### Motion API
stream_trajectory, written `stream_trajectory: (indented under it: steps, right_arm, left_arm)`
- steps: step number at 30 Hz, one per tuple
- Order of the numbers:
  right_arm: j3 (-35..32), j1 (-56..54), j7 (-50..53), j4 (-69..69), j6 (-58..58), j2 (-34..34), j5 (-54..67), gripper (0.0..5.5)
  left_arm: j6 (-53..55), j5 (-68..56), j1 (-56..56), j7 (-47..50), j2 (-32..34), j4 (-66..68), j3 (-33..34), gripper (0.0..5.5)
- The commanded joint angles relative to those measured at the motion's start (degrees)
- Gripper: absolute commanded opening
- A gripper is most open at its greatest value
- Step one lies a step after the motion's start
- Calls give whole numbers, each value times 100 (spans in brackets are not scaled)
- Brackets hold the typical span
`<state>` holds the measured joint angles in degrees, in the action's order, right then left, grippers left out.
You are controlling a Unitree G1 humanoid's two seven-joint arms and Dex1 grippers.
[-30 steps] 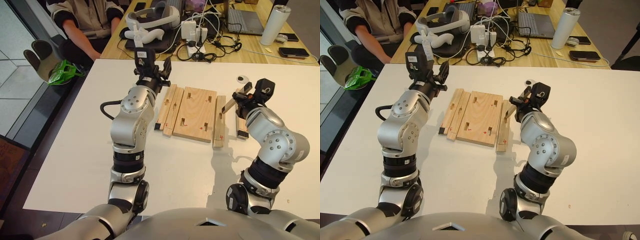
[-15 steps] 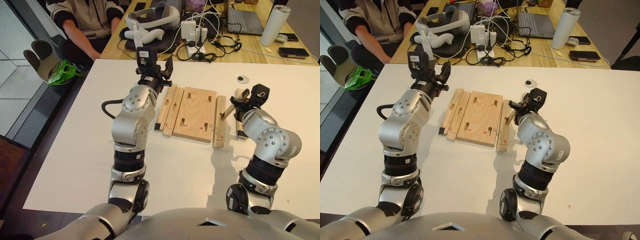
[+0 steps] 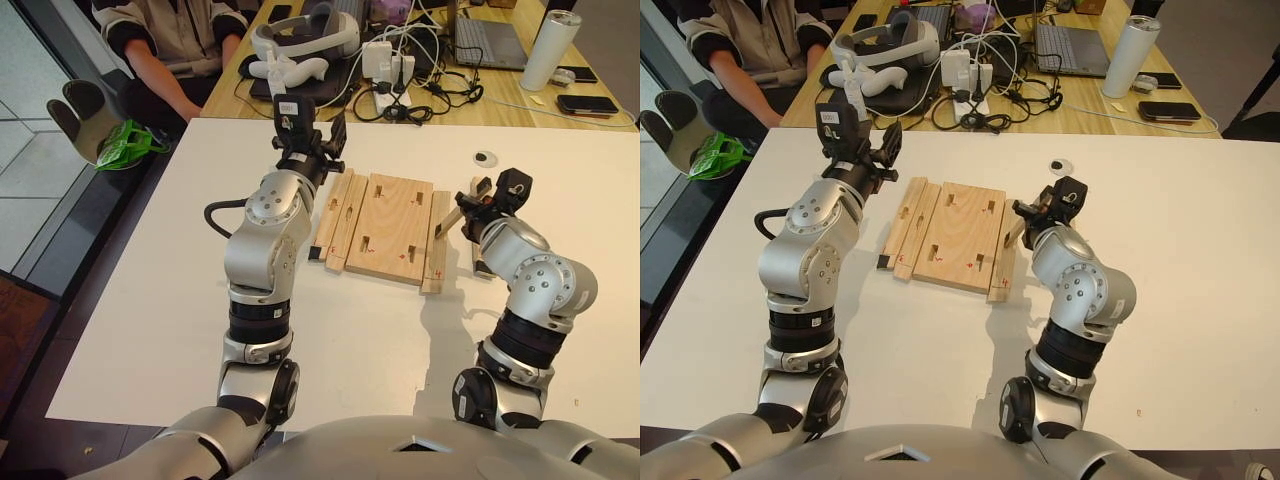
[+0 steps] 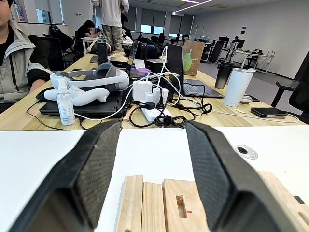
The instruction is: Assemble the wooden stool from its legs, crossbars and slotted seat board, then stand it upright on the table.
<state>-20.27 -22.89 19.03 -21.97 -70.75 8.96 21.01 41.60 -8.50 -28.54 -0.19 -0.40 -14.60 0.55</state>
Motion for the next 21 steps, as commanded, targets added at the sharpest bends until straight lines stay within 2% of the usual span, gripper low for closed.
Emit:
stream_trajectory:
  steps: [1, 21]
  right_arm:
    - [96, 587, 39, 229, 136, 789, 33, 40]
    - [1303, 760, -240, 425, 390, -297, -700, 40]
  left_arm:
    - [11, 11, -32, 39, -20, -5, 7, 247]
    - [-53, 14, -11, 66, -20, 23, 37, 247]
